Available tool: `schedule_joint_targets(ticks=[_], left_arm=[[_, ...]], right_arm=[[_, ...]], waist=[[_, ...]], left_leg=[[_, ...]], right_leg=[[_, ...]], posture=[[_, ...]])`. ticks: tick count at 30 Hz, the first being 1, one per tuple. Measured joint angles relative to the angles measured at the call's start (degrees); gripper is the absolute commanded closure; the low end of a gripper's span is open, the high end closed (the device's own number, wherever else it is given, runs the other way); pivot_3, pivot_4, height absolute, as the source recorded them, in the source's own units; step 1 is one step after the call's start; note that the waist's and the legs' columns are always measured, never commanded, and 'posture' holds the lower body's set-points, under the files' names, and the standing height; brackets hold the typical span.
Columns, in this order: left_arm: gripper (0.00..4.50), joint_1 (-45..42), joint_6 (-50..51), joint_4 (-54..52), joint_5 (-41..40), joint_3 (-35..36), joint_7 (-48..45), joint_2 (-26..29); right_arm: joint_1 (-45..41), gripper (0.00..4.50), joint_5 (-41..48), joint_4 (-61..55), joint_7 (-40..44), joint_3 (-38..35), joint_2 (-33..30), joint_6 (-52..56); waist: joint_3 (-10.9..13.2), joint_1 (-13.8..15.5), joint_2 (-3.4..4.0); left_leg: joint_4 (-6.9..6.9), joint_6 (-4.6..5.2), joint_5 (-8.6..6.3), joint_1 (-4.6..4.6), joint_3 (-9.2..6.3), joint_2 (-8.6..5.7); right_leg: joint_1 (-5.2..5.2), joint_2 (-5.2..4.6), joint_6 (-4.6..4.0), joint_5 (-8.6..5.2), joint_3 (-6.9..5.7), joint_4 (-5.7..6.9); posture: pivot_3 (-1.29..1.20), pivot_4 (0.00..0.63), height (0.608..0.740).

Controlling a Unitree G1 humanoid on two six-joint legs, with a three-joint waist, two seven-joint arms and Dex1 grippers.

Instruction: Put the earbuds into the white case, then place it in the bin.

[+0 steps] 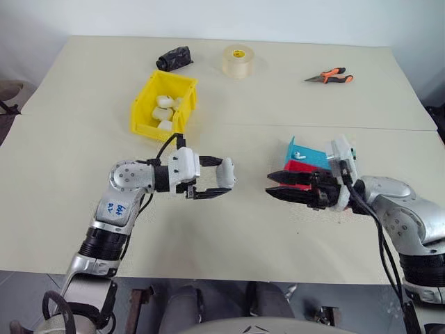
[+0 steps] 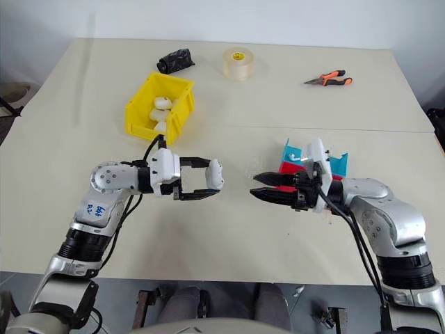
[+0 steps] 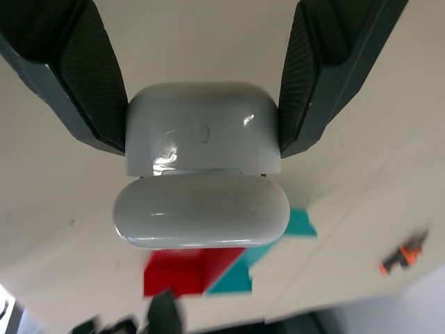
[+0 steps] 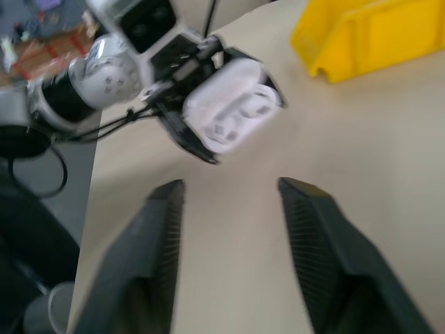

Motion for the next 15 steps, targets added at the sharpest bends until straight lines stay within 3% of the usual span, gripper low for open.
schedule_joint_targets(ticks=[3,9,15], left_arm=[[1.69,-0.95,2.09,-1.76,0.81,-2.17,-0.34,0.12],[1.69,-0.98,4.97,-3.47,1.02,-4.62,-0.12,-0.83],[1.69,-0.54,1.88,-3.69,0.40,-4.48,-0.82,-1.21]], right_arm=[[-3.56,4.48,-1.07,-0.59,0.23,2.72,1.85,-0.58],[-7.29,4.48,-4.88,-0.61,-0.70,9.04,5.61,-0.80],[-7.95,4.48,-8.64,3.60,0.08,9.62,5.07,-1.96]], waist=[[0.00,-0.02,0.00],[0.00,0.06,0.00],[0.00,-0.08,0.00]], left_leg=[[0.00,0.00,0.00,0.00,-0.01,0.00],[0.02,0.00,0.00,-0.04,-0.03,0.00],[0.01,0.00,0.00,-0.04,-0.01,0.00]], right_leg=[[0.00,0.00,0.00,0.00,-0.01,0.01],[-0.01,0.00,0.00,0.00,-0.03,0.02],[-0.02,0.00,0.00,0.00,-0.03,0.02]], posture=[[0.00,0.150,0.740],[0.00,0.150,0.740],[0.00,0.150,0.740]])
